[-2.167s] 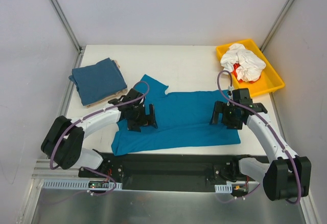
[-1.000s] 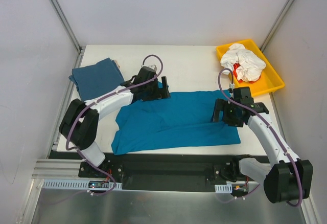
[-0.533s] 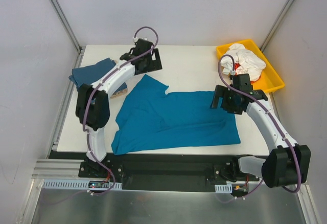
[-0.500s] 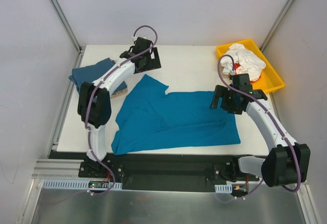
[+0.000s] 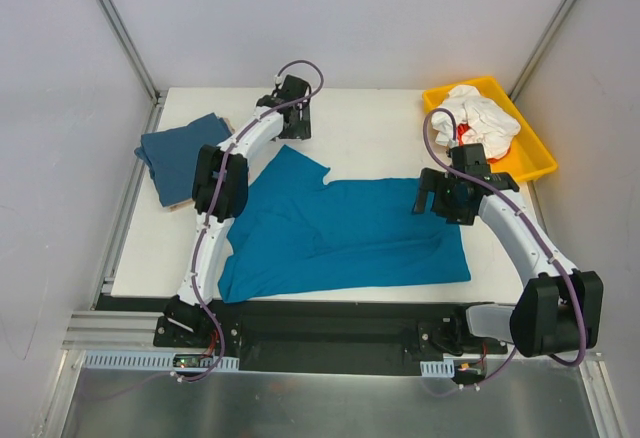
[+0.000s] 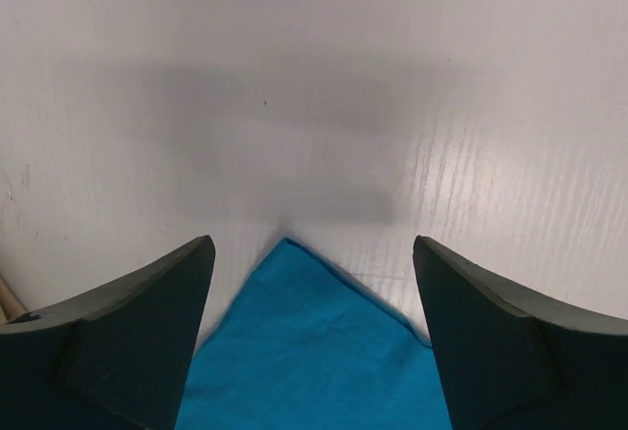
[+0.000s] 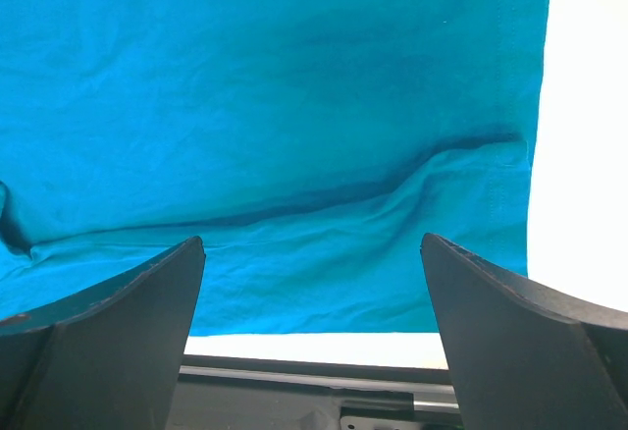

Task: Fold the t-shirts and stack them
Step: Grap the side of the flattened tshirt furthest away from the robot with both arms

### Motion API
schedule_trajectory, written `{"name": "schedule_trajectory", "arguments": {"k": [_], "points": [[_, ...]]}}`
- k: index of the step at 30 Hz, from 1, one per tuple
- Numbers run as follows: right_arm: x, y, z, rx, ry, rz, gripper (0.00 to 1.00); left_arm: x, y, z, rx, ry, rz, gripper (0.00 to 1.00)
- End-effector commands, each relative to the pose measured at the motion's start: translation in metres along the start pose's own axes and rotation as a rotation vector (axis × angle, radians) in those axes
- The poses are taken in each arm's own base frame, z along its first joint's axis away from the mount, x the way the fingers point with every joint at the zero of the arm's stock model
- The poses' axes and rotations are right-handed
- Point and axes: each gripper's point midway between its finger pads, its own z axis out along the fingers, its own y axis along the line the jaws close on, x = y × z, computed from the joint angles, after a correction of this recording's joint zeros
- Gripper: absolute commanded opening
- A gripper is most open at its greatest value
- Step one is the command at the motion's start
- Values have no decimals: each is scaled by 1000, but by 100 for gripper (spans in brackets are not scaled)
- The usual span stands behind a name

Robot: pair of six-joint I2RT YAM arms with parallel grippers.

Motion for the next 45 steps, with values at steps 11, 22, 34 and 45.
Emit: {"name": "schedule_trajectory", "arguments": {"k": [11,22,34,45], "points": [[7,-7,-2,34,-2,-3,96,33,15,6,-49,98,-9,52],[2,-28,-1,171,-24,64,96,52,19,2,-39,161,9,0],[-78,-31,37,357,-81,176,96,30,18,-43,2,105,-9,0],[-134,-49,79,608,-94,243,99,30,18,-81,51,93,-8,0]]}}
